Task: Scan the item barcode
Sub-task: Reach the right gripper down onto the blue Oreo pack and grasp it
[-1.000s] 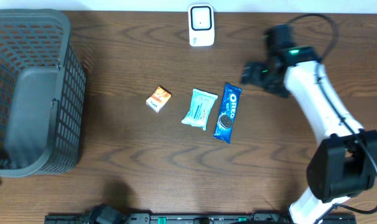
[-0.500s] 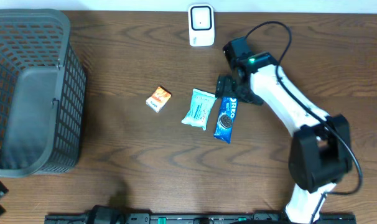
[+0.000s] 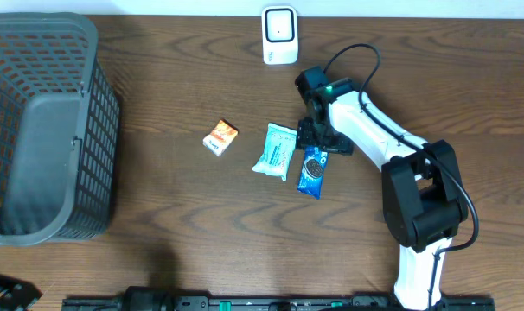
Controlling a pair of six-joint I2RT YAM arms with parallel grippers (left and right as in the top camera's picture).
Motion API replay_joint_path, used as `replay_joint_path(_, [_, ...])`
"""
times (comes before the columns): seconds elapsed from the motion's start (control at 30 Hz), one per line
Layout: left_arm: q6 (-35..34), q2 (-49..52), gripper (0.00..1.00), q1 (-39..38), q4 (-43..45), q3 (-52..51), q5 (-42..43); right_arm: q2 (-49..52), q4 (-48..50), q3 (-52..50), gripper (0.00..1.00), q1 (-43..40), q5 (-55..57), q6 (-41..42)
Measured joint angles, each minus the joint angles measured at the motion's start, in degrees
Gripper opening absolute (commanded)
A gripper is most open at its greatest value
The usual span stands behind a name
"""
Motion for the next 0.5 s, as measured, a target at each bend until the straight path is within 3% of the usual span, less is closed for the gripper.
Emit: replay_joint_path(0.5, [-0.5, -4.5, 0.98, 0.2, 0.8, -5.9, 2.0, 0.2, -3.5, 3.9, 0.73, 4.9, 8.9, 2.7])
